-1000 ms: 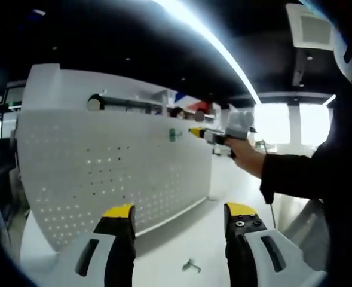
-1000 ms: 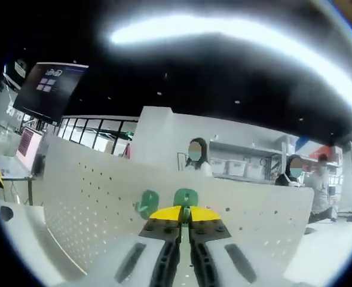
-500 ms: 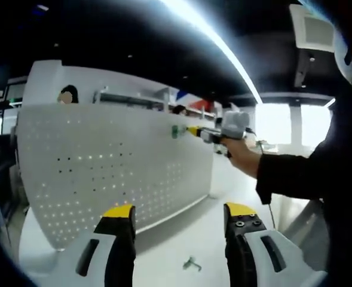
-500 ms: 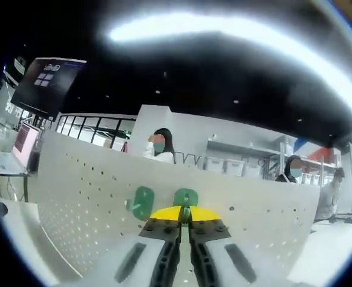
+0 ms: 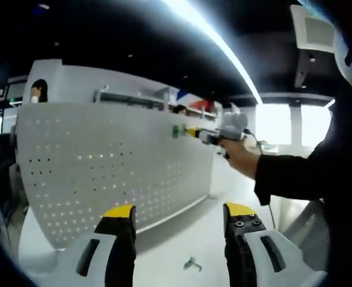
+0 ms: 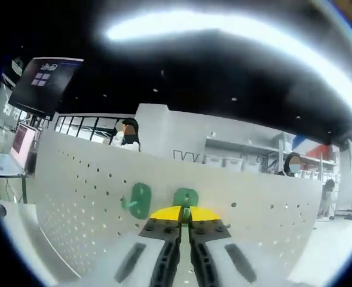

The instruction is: Insert the hook assembly into the mounting plate slot until the hook locks in place.

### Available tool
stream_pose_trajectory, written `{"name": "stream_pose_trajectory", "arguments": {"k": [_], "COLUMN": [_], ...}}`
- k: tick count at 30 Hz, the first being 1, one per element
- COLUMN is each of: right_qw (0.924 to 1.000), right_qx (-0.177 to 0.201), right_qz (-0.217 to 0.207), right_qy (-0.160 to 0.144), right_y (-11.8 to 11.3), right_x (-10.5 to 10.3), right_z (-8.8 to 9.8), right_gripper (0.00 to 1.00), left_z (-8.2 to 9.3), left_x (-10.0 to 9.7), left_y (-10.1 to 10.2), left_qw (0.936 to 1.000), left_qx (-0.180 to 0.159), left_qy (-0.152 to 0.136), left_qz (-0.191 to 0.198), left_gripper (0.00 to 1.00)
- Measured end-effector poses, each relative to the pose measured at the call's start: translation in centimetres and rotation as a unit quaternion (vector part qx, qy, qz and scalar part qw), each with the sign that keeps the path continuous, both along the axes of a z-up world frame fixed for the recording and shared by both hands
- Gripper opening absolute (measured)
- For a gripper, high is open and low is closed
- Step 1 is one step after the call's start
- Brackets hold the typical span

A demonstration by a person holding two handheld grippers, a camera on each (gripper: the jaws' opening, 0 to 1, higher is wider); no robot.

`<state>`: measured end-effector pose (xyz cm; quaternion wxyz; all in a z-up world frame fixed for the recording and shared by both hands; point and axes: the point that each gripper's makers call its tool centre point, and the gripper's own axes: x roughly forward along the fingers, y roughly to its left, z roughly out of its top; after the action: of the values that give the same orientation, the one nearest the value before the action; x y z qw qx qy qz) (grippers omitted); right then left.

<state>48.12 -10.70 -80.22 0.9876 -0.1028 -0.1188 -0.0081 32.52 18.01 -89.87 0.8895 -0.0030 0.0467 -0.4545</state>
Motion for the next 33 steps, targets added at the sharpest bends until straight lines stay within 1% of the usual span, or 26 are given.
{"name": "stream_pose_trajectory", "arguments": {"k": [16,24,33], "right_qw": [0.9997,0.9994,0.9991], "right_qx": [-0.018,-0.027,-0.033], "right_qz": [-0.012,-0.014,-0.022], "right_qy": [0.010,0.014,0.018], "right_y": [-0.06,0.00,-0.38], "right_x": [0.43,0.21,-0.32], "right_z": [-0.53,-0.54,-0.46], "right_gripper": [0.01,0.02,0.10], "left_z": [-0.06,0.16,0.32], "left_x": [0.20,0.11,0.10], "left_y": [0.14,0.07,0.70], "left_qw": [1.0000,1.0000,1.0000], "left_qx": [-0.001,-0.001,-0.002], "left_qy": [0.000,-0.004,-0.008], "left_qz": [-0.001,-0.002,0.006], "left_gripper": [0.59,0.60,0.60]}}
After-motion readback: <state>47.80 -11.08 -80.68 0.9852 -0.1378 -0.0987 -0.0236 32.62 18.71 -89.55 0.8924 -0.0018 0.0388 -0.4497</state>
